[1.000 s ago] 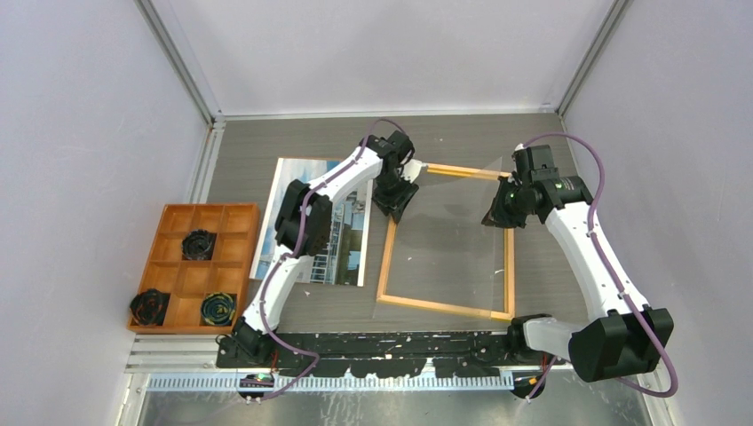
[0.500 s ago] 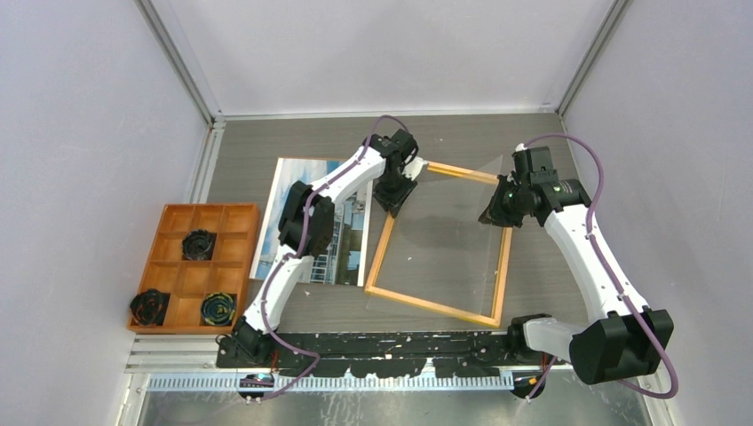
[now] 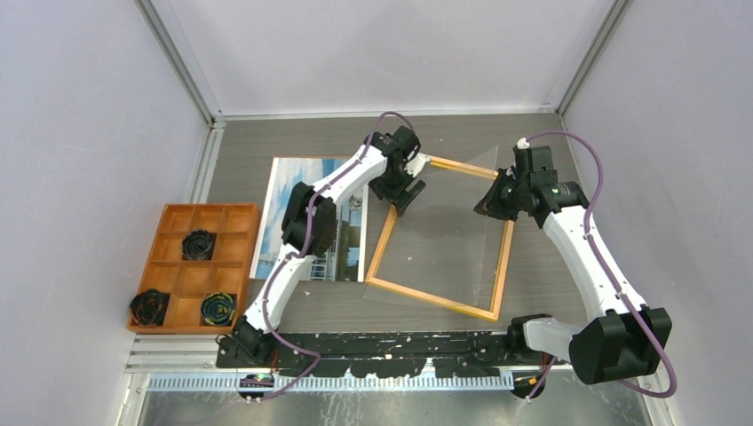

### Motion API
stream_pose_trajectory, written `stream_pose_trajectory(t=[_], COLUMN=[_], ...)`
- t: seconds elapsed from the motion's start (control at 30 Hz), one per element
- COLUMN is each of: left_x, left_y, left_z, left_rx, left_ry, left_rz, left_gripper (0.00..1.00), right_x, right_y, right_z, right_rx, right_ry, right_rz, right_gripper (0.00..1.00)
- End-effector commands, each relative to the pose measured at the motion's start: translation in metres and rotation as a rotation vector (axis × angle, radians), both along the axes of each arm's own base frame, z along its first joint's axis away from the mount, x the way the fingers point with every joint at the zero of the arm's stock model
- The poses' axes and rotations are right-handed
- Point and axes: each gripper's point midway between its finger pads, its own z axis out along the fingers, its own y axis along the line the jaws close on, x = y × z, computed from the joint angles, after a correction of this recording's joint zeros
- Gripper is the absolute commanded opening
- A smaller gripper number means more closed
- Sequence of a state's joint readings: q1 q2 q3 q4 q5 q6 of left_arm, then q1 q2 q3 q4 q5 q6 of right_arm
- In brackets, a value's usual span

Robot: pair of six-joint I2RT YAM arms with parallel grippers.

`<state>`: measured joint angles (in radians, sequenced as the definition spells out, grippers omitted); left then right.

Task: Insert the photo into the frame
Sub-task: Adjust the photo frame at the center of the board, then place the photo frame item in the photo frame.

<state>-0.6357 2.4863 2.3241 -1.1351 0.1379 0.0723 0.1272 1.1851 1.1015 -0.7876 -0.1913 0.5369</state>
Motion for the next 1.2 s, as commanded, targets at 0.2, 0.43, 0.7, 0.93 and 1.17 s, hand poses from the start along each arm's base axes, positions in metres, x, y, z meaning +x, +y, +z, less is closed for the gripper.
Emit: stream_pose_trajectory(t=[0.2, 0.43, 0.7, 0.93, 1.17], left_x=[0.046, 0.037, 0.017, 0.004, 0.0], left_y=[0.083, 0.113, 0.114, 0.112, 0.102], left_z=[0.118, 0.096, 0.083, 0.069, 0.061], left_rx=[-0.224, -0.159, -0.155, -0.128, -0.09], left_ry=[-0.124, -0.072, -0.031, -0.01, -0.017], left_rz=[0.227, 0.248, 0.224, 0.189, 0.145], left_gripper=[0.96, 0.96, 0.95, 0.94, 0.93], right_x=[0.034, 0.048, 0.068, 0.067, 0.06], right_y=[0.035, 0.019, -0.019, -0.024, -0.017], right_z=[0.083, 0.082, 0.034, 0.016, 0.005], right_rx=[0.151, 0.118, 0.098, 0.132, 0.154], right_ry=[-0.304, -0.331, -0.273, -0.233, -0.15], right_rz=[0.182, 0.13, -0.032, -0.025, 0.032], right_gripper=[0.01, 0.01, 0.01, 0.01, 0.01])
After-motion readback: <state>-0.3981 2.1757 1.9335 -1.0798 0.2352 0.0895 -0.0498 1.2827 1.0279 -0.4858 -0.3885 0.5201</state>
